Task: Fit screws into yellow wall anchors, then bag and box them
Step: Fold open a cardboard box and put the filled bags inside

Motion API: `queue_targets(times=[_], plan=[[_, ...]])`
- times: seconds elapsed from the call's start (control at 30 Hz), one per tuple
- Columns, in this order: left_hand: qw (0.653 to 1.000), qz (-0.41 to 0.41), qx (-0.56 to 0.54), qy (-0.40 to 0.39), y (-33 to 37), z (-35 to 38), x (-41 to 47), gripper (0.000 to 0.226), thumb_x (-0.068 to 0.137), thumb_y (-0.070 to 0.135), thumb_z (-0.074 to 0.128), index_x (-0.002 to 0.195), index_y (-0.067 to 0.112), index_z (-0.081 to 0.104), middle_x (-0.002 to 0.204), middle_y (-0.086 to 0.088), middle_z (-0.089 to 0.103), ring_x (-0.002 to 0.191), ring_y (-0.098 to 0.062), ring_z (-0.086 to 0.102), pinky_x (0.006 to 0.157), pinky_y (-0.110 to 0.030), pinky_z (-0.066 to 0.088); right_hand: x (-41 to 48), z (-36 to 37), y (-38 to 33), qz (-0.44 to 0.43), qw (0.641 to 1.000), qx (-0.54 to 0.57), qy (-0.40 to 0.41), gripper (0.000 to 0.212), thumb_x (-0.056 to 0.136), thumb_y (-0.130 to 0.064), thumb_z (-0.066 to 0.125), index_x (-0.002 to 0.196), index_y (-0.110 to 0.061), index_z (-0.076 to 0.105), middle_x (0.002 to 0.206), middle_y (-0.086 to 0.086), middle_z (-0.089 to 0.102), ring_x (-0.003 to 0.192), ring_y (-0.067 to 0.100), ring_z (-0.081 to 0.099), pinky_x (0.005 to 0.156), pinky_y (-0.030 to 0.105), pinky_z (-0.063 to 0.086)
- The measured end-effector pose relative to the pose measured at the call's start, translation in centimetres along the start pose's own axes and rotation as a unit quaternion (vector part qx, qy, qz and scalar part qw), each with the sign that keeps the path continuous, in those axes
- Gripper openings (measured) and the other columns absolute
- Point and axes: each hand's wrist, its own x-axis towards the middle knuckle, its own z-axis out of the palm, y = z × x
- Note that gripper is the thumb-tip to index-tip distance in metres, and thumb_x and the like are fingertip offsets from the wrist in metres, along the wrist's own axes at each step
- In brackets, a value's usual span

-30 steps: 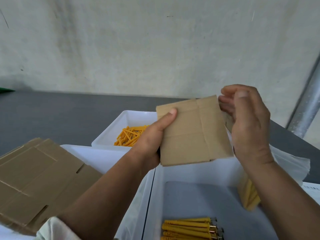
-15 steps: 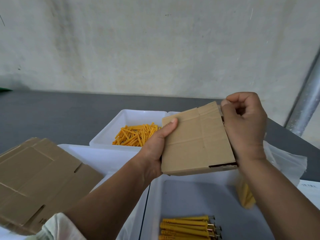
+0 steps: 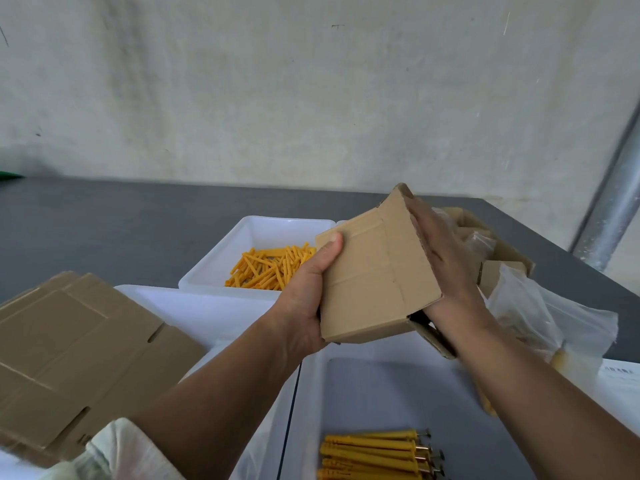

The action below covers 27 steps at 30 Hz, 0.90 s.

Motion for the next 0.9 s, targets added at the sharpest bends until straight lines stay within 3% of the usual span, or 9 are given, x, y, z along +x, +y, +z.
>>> queue_targets(times=[0.1, 0.2, 0.33, 0.43, 0.57, 0.77, 0.9], plan=[[1.000, -0.005, 0.000, -0.003, -0.2, 0.2, -0.1, 0.053, 0.075, 0.060, 0.071, 0.112, 0.022, 0.074, 0.115, -0.009, 0.071, 0.100, -0.029, 0.070, 0.079, -0.046, 0.057, 0.1, 0.3, -0.3, 0.044, 0.999, 0.005, -0.010, 0.032, 0.105, -0.038, 0.034, 0.136, -0.045, 0.042, 0.151, -0.020, 0.035, 0.139, -0.004, 0.030, 0.117, 0.029, 0.023], [1.000, -0.014, -0.004, -0.021, -0.3, 0.5, -0.2, 0.058, 0.079, 0.064, 0.066, 0.119, 0.023, 0.071, 0.120, -0.009, 0.070, 0.104, -0.029, 0.069, 0.080, -0.045, 0.057, 0.1, 0.3, -0.4, 0.098, 0.995, -0.021, -0.024, 0.046, 0.103, -0.050, 0.034, 0.147, -0.039, 0.036, 0.158, -0.018, 0.026, 0.145, 0.001, 0.021, 0.121, 0.040, 0.016], [0.999, -0.023, -0.005, -0.039, -0.3, 0.6, -0.4, 0.067, 0.077, 0.069, 0.062, 0.125, 0.023, 0.067, 0.123, -0.009, 0.068, 0.110, -0.028, 0.066, 0.085, -0.045, 0.056, -0.1, 0.4, -0.8, 0.095, 0.994, -0.036, -0.049, 0.064, 0.089, -0.063, 0.028, 0.150, -0.043, 0.029, 0.154, -0.030, 0.024, 0.145, -0.004, 0.015, 0.121, 0.037, 0.014], [0.999, -0.021, 0.003, -0.050, -0.4, 0.6, -0.5, 0.071, 0.077, 0.070, 0.062, 0.130, 0.022, 0.063, 0.128, -0.009, 0.065, 0.116, -0.029, 0.063, 0.092, -0.047, 0.054, -0.1, 0.4, -1.1, 0.090, 0.994, -0.033, -0.055, 0.062, 0.087, -0.063, 0.027, 0.147, -0.048, 0.031, 0.134, -0.047, 0.027, 0.144, -0.005, 0.019, 0.119, 0.030, 0.015], [0.998, -0.014, 0.007, -0.058, -0.7, 0.5, -0.4, 0.069, 0.078, 0.069, 0.062, 0.130, 0.024, 0.063, 0.130, -0.009, 0.064, 0.120, -0.029, 0.061, 0.101, -0.049, 0.048, 0.0, 0.5, -0.9, 0.117, 0.990, -0.049, -0.063, 0.072, 0.083, -0.067, 0.026, 0.150, -0.040, 0.029, 0.155, -0.023, 0.028, 0.145, -0.002, 0.018, 0.121, 0.039, 0.015], [0.998, -0.003, 0.011, -0.057, -1.2, 0.3, 0.0, 0.064, 0.078, 0.068, 0.065, 0.125, 0.025, 0.067, 0.126, -0.008, 0.066, 0.117, -0.028, 0.063, 0.101, -0.049, 0.048, 0.0, 0.8, -0.7, 0.123, 0.987, -0.069, -0.070, 0.073, 0.083, -0.069, 0.025, 0.151, -0.042, 0.026, 0.158, -0.020, 0.024, 0.146, -0.002, 0.013, 0.122, 0.039, 0.011], [0.999, -0.008, 0.021, -0.043, -1.5, 0.3, 0.3, 0.070, 0.072, 0.069, 0.067, 0.126, 0.025, 0.065, 0.125, -0.008, 0.067, 0.116, -0.027, 0.063, 0.106, -0.051, 0.044, 0.1, 0.7, -0.3, 0.122, 0.986, -0.076, -0.085, 0.061, 0.096, -0.064, 0.028, 0.152, -0.041, 0.024, 0.160, -0.017, 0.021, 0.148, 0.002, 0.012, 0.122, 0.042, 0.011]])
